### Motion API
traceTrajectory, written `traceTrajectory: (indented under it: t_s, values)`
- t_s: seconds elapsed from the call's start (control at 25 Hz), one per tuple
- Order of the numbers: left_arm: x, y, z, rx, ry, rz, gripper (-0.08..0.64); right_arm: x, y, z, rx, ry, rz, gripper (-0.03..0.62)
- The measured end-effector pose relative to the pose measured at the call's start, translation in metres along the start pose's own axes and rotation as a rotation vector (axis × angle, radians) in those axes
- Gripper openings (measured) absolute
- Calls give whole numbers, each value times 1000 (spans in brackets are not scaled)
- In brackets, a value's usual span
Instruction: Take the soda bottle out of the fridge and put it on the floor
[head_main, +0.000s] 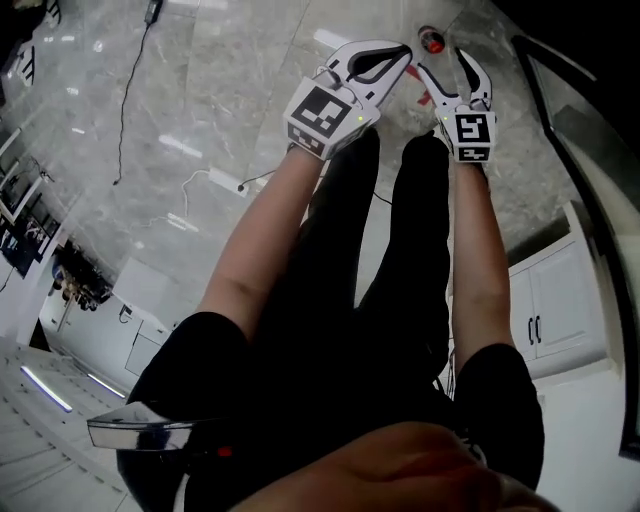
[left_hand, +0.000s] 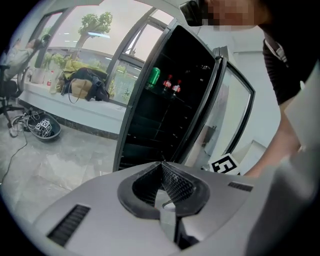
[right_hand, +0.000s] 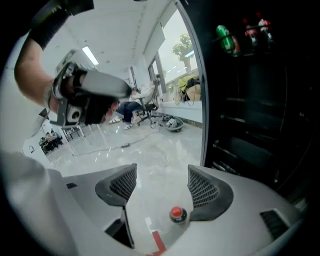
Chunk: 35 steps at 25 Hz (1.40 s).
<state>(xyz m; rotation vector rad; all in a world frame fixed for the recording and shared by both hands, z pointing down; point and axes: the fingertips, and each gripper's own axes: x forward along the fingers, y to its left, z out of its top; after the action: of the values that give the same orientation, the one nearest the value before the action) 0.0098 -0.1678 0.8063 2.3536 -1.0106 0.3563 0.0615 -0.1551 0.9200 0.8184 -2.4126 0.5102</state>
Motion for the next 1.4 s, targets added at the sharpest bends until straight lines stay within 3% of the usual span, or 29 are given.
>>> traceTrajectory:
  t_s: [0.12, 0.4, 0.72, 0.96, 1.12, 1.4]
  values:
    - [-26, -32, 49, 9, -21, -6, 5, -63, 20, 84, -11, -109, 22, 314]
    - [-97, -112, 176, 116, -81, -70, 5, -209, 60, 273, -94, -346, 56, 21]
    - [-192, -207, 293, 197, -159, -133, 5, -359, 129, 393, -74, -419, 140, 12]
    - [-245, -248, 373, 217, -223, -150, 5, -423, 164, 466, -90, -478, 184, 12]
    - [-268, -277, 406, 256, -269, -179, 5, -456, 171, 493, -110, -513, 178, 12]
    - [-289, -311, 432, 312, -291, -196, 5, -507, 176, 532, -147, -601, 160, 12]
